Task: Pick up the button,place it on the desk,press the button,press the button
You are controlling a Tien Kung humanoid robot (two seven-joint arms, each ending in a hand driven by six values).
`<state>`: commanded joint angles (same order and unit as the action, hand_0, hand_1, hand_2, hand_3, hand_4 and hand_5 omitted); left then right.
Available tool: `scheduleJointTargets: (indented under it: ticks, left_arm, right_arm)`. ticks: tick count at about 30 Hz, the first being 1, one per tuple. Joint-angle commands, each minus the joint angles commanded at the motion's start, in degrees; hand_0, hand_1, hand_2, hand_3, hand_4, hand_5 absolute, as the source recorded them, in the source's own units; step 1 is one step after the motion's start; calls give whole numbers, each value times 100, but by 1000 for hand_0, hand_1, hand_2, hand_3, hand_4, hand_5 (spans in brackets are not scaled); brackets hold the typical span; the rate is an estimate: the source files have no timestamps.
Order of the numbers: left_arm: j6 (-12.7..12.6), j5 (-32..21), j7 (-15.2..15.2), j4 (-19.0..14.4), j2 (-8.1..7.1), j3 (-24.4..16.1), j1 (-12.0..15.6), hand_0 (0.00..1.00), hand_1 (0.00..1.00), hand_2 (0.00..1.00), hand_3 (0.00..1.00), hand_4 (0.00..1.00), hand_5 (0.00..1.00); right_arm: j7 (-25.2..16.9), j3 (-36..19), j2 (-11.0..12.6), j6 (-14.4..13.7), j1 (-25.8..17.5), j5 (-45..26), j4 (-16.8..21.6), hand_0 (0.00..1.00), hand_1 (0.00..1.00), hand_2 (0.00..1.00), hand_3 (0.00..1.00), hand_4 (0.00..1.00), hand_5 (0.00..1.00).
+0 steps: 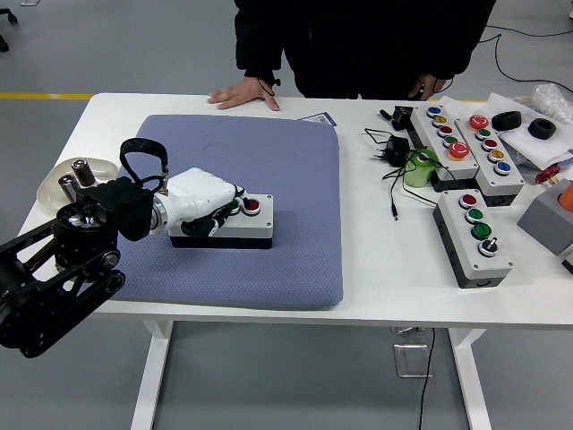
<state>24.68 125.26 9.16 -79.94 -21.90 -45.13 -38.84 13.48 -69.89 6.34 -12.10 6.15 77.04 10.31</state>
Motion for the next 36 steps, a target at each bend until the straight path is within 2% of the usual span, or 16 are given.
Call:
scheduleJointTargets:
  ticks: [6, 12, 15, 17, 19, 20, 25, 26, 28, 30, 31, 32, 36]
  left_arm:
    - [-7, 12, 19, -14, 3, -20, 12, 108, 79, 133, 752, 56, 2]
    - [-146, 6, 33, -180, 5, -373, 68, 107, 78, 132, 753, 55, 2]
    - [-330, -118, 30, -267, 19, -617, 124, 111, 83, 136, 757, 67, 2]
    - [-546, -243, 20, -282, 29, -748, 160, 111, 83, 136, 757, 67, 2]
    - [-915, -543, 27, -234, 62, -925, 227, 111, 83, 136, 757, 67, 2]
    - [-1105, -712, 62, -201, 81, -978, 254, 208, 288, 367, 914, 596, 2]
    - [-2289, -1895, -10, -40, 181, -1222, 373, 208, 288, 367, 914, 596, 2]
    - [-2498, -2118, -55, -18, 191, -1251, 385, 453, 643, 788, 998, 833, 719]
    - [-2872, -2603, -175, 34, 209, -1308, 409, 453, 643, 788, 998, 833, 719]
    - [-3056, -3087, -286, 87, 223, -1372, 432, 453, 643, 788, 998, 833, 719]
    - [-3062, -3347, -309, 120, 231, -1416, 441, 453, 643, 788, 998, 833, 719]
    - [-3046, -3571, -312, 140, 235, -1443, 445, 757, 838, 949, 998, 832, 998]
    - [-2917, -4539, -203, 308, 245, -1566, 491, 757, 838, 949, 998, 832, 998]
  right_arm:
    - [-3, -7, 2, -2, 2, -2, 0, 747, 700, 712, 581, 180, 130]
    - [-2, -12, 1, -2, 6, 1, 0, 747, 700, 711, 581, 181, 130]
    - [-1, -19, 0, 0, 5, 11, 0, 747, 700, 712, 581, 181, 130]
    - [-1, -17, 1, 1, 6, 9, 0, 747, 700, 712, 581, 181, 130]
    - [-1, -22, 1, 3, 7, 21, 0, 747, 700, 712, 581, 181, 130]
    - [-1, -22, 0, 2, 6, 19, 0, 747, 700, 712, 582, 181, 130]
    - [0, -19, -1, 2, 1, 20, 0, 747, 700, 712, 582, 181, 130]
    - [0, -19, -1, 2, 1, 21, 0, 746, 700, 712, 581, 181, 130]
    - [1, -22, -2, 2, -2, 19, 0, 746, 700, 712, 581, 181, 130]
    - [2, -21, -2, 2, -2, 18, 0, 746, 700, 712, 581, 181, 130]
    - [3, -22, -2, 1, -2, 17, 0, 746, 700, 712, 581, 181, 130]
    - [4, -23, -3, 0, -3, 16, 0, 747, 700, 712, 582, 181, 130]
    - [8, -13, -4, 0, -5, 8, 0, 747, 700, 712, 582, 181, 130]
